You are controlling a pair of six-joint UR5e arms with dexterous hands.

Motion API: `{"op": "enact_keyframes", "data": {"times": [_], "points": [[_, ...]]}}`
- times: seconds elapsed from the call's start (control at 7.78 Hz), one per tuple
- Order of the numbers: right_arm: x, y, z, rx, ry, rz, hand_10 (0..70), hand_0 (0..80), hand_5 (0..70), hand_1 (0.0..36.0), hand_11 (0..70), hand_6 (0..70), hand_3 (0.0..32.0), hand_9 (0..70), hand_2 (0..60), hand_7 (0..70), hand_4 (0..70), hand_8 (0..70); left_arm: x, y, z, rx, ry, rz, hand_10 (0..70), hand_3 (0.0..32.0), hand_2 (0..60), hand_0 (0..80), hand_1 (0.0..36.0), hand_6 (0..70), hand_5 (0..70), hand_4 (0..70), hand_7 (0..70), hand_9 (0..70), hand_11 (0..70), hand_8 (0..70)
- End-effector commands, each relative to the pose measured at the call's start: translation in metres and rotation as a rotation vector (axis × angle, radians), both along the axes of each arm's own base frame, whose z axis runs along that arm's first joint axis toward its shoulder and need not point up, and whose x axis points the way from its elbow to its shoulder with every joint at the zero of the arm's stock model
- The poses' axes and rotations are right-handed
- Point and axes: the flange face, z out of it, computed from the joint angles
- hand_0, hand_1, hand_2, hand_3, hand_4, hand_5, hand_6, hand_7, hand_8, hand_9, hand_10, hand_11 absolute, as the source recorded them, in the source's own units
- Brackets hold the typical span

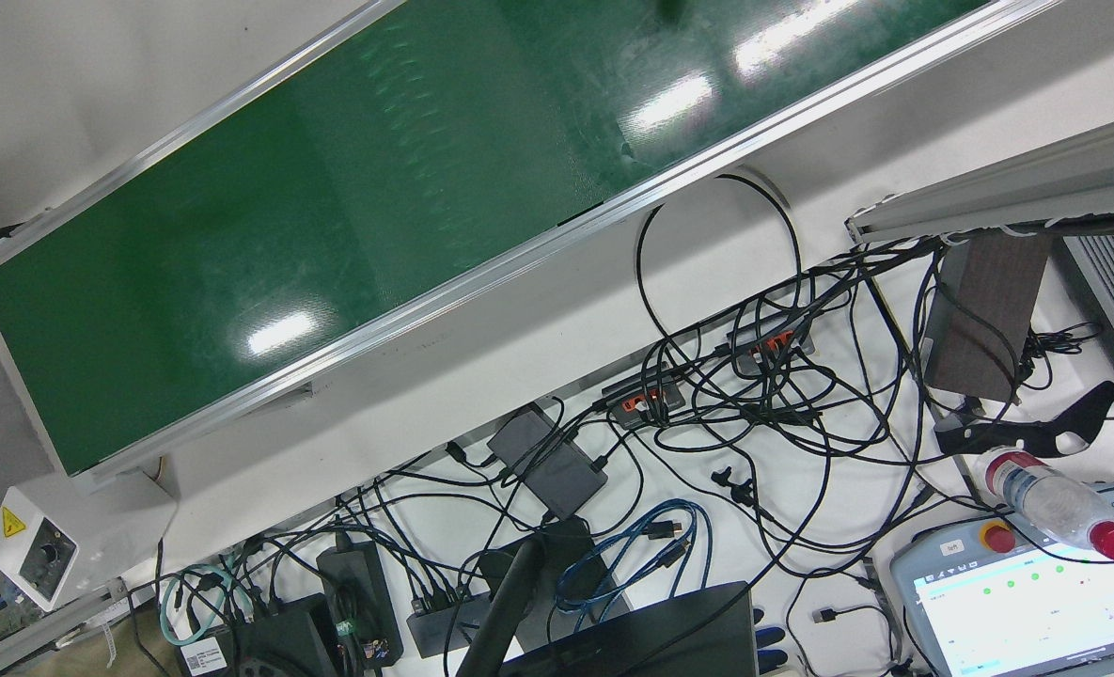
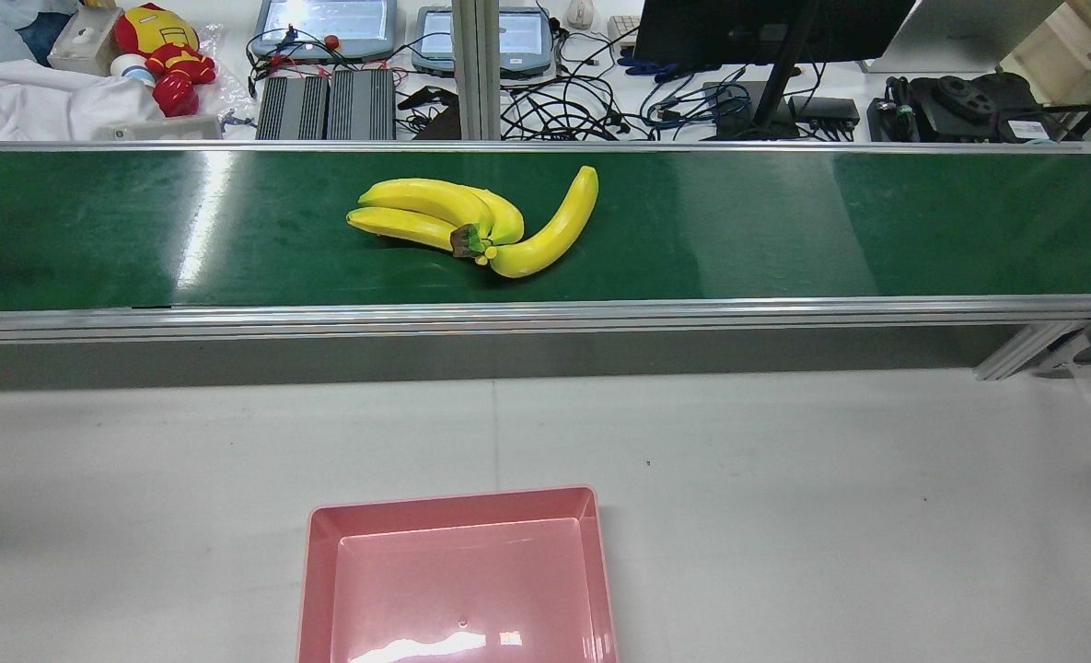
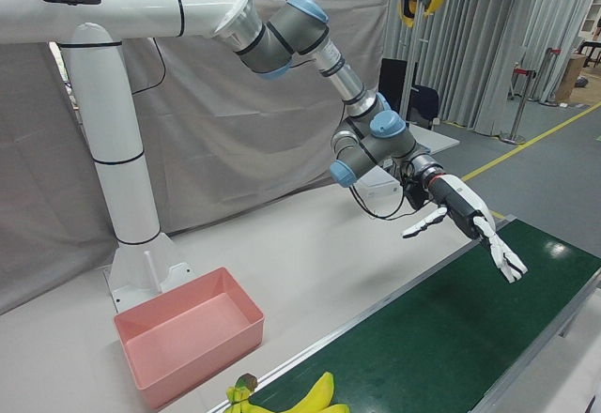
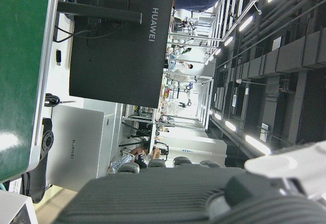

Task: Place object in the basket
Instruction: 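Reach the left hand forward over the belt toward the banana bunch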

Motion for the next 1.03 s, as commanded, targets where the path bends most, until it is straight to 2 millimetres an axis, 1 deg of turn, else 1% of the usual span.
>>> {"op": "enact_keyframes", "data": {"times": [0.0,0.13,0.26,0.39,0.51,0.64,0.77,0.9], "points": [[0.000,0.000,0.000,0.000,0.000,0.000,0.0,0.0,0.0,0.0,0.0,0.0,0.0,0.0,0.0,0.0,0.0,0.0,0.018,-0.001,-0.022,0.021,-0.022,0.020,2.2,8.0,0.0,63.2,16.6,0.5,14.4,8.6,6.9,9.3,5.6,11.3],[0.000,0.000,0.000,0.000,0.000,0.000,0.0,0.0,0.0,0.0,0.0,0.0,0.0,0.0,0.0,0.0,0.0,0.0,0.034,-0.003,-0.033,0.027,-0.019,0.043,2.3,8.4,0.0,63.6,16.9,0.5,14.3,8.6,6.8,9.4,5.7,11.2],[0.000,0.000,0.000,0.000,0.000,0.000,0.0,0.0,0.0,0.0,0.0,0.0,0.0,0.0,0.0,0.0,0.0,0.0,0.036,-0.009,-0.047,0.050,-0.044,0.013,2.5,6.8,0.0,63.2,17.0,0.9,14.6,10.0,6.9,9.4,5.9,11.3],[0.000,0.000,0.000,0.000,0.000,0.000,0.0,0.0,0.0,0.0,0.0,0.0,0.0,0.0,0.0,0.0,0.0,0.0,0.043,-0.016,-0.067,0.085,-0.069,0.003,3.0,3.6,0.0,60.5,16.6,1.4,15.1,12.5,7.0,9.5,6.5,10.8],[0.000,0.000,0.000,0.000,0.000,0.000,0.0,0.0,0.0,0.0,0.0,0.0,0.0,0.0,0.0,0.0,0.0,0.0,0.051,-0.017,-0.072,0.100,-0.084,0.006,3.1,2.4,0.0,61.0,17.3,1.7,15.5,13.8,7.2,9.8,6.8,10.6],[0.000,0.000,0.000,0.000,0.000,0.000,0.0,0.0,0.0,0.0,0.0,0.0,0.0,0.0,0.0,0.0,0.0,0.0,0.051,-0.021,-0.084,0.121,-0.113,-0.029,2.8,2.4,0.0,61.3,17.7,1.9,15.9,13.6,7.2,9.6,6.4,10.9],[0.001,0.000,0.000,0.000,0.000,0.001,0.0,0.0,0.0,0.0,0.0,0.0,0.0,0.0,0.0,0.0,0.0,0.0,0.074,-0.019,-0.087,0.134,-0.145,-0.003,3.2,1.4,0.0,59.4,17.0,1.8,14.9,13.9,7.1,9.6,6.7,10.6],[0.000,0.000,0.000,0.000,0.000,0.000,0.0,0.0,0.0,0.0,0.0,0.0,0.0,0.0,0.0,0.0,0.0,0.0,0.087,-0.021,-0.080,0.127,-0.157,-0.001,3.6,0.8,0.0,58.5,16.7,2.1,14.7,14.6,7.1,10.1,7.2,10.6]]}}
